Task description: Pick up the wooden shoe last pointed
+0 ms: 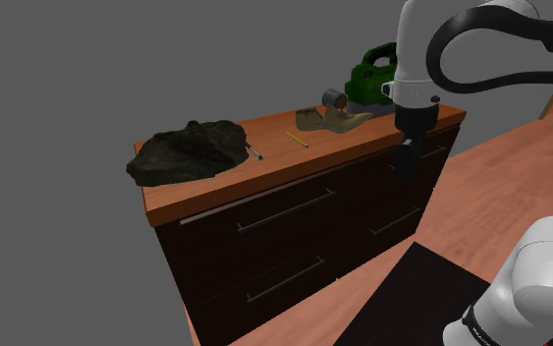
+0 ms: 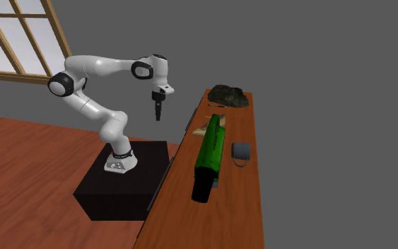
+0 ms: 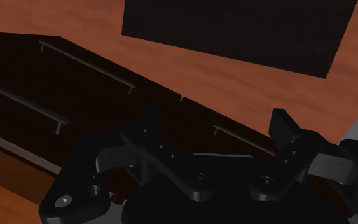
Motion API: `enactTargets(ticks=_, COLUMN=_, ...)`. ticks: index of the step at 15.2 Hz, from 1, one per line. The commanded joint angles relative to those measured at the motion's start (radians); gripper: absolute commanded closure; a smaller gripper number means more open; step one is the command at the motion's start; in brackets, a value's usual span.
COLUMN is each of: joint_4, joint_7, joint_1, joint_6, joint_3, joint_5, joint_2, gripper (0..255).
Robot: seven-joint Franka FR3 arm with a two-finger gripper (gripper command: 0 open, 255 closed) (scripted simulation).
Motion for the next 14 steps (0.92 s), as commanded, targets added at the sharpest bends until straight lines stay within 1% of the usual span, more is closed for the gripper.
enactTargets(ticks=1, joint_4=0.000, joint_7=0.000, joint_1=0.000, joint_6=0.000, joint_3=0.000, joint_5=0.000, joint_2=0.000, gripper=0)
enactTargets(ticks=7, joint_4=0.120, joint_7=-0.170, joint_1=-0.004, joint_6=0.089, joint_3=-0.061, joint_5=-0.117, joint_2=0.166, gripper=0)
enactTargets(ticks=14, joint_4=0.304, joint_7=-0.350, joint_1=-0.002, joint_6=0.177, joint_3=-0.110, joint_5=-0.212, joint_2=0.371, gripper=0)
